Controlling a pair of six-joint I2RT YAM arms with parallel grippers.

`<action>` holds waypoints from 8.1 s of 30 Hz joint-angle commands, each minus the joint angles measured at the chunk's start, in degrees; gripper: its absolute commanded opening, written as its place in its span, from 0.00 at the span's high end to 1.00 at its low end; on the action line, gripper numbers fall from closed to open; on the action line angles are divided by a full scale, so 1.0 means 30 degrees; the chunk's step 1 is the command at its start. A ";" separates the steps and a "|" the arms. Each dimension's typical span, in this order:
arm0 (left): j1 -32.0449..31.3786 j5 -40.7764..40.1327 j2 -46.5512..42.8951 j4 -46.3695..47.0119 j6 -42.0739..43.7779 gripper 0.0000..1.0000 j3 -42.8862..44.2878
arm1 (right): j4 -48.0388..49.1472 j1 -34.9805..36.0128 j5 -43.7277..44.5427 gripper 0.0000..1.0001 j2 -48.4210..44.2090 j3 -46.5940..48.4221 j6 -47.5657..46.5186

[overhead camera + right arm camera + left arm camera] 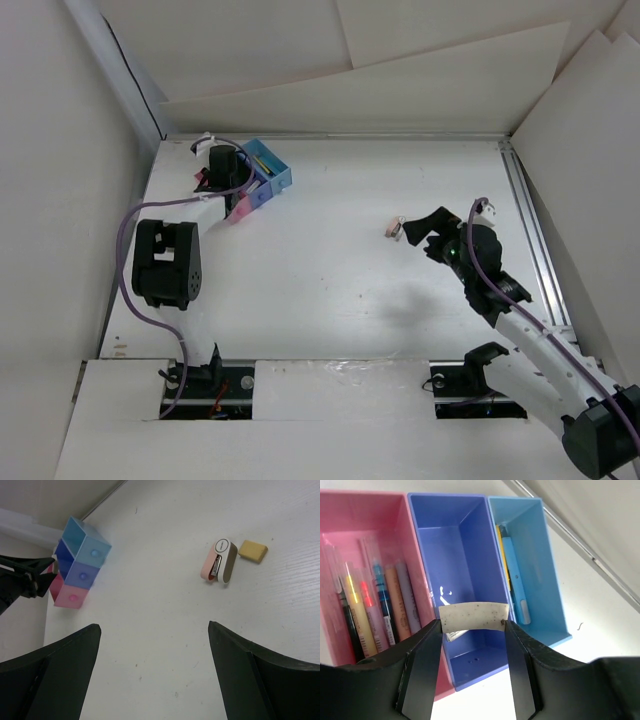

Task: Sort the stationery into containers
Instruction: Place the stationery in the storage box, then pick up the stationery from the center of the board, then place the stationery in the storage box, then pick up the stationery from the center of the board, then place the stationery in the storage box.

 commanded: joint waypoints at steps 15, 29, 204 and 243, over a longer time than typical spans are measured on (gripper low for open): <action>-0.0550 -0.0637 0.0944 -0.0807 0.1095 0.36 0.2506 | 0.0871 -0.0067 -0.0180 0.06 -0.0023 -0.0058 0.0025; -0.6752 0.0124 -0.0814 0.1828 0.4079 0.62 0.0924 | 0.0871 -0.0067 0.1106 0.61 -0.0929 -0.0263 0.0025; -1.6341 -0.2073 0.6338 -0.1217 0.6925 0.66 0.8602 | -0.2554 -0.0067 0.0933 0.11 -0.6966 0.1466 -0.0676; -0.2074 -0.3889 0.1176 -0.3119 0.1242 0.59 0.3998 | -0.0623 -0.0067 -0.1264 0.11 -0.5209 -0.0468 -0.0473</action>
